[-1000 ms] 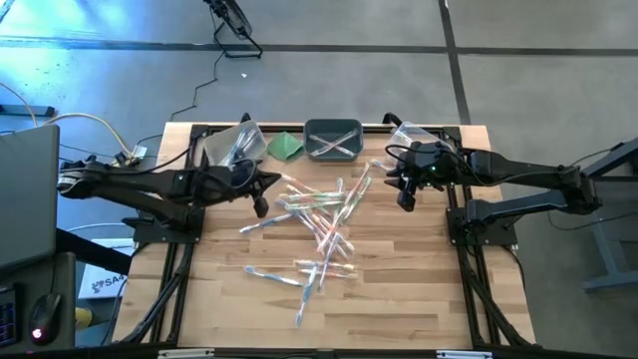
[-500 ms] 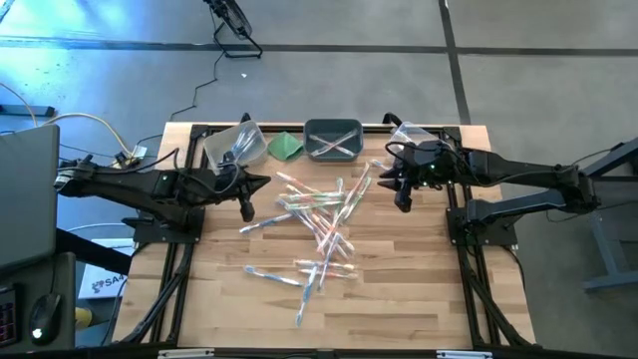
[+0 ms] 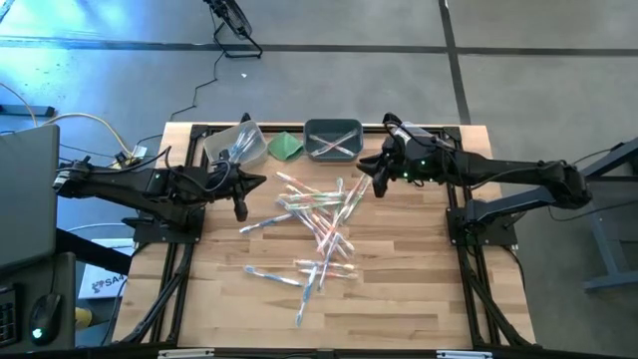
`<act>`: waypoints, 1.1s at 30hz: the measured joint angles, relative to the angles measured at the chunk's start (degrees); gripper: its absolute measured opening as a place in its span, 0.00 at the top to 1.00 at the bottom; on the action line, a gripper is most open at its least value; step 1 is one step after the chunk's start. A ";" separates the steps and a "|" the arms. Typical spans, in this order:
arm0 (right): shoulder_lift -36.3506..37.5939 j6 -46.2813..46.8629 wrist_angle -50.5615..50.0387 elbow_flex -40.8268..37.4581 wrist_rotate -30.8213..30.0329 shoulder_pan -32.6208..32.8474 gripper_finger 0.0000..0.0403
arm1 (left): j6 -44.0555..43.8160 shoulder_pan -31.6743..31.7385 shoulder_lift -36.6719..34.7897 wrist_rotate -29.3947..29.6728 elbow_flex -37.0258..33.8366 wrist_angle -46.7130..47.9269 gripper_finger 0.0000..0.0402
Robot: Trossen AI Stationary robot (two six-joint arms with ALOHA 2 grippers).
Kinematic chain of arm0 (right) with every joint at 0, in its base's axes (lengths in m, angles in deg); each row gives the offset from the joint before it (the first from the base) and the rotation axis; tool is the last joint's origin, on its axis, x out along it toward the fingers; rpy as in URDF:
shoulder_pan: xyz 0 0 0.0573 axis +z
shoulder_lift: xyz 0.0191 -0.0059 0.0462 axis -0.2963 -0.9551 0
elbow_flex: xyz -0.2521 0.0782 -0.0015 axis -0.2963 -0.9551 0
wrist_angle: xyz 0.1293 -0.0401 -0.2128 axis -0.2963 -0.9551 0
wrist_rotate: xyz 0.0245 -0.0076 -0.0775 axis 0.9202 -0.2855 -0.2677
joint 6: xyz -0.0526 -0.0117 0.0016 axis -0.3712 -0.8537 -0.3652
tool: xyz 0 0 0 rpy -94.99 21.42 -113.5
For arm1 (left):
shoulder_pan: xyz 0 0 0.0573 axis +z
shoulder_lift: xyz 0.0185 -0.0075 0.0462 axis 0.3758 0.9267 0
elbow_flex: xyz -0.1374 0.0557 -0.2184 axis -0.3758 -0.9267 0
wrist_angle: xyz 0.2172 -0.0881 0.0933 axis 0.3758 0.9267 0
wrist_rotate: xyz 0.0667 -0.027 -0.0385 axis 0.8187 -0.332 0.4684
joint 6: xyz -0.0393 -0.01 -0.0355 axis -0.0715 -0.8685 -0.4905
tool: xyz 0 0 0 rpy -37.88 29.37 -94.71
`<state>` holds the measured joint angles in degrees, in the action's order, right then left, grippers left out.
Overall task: Pick & Place Toothbrushes
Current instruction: Put the green toothbrush into the transparent bin
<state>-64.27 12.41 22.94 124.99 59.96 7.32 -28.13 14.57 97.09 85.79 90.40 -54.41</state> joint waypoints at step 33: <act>-14.57 26.02 -10.24 10.46 -21.91 3.72 1.00 | 5.30 0.00 0.00 4.57 0.04 -0.07 1.00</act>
<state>-78.84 38.43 12.71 135.45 38.05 11.04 -22.83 14.57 97.09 90.36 90.44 -54.47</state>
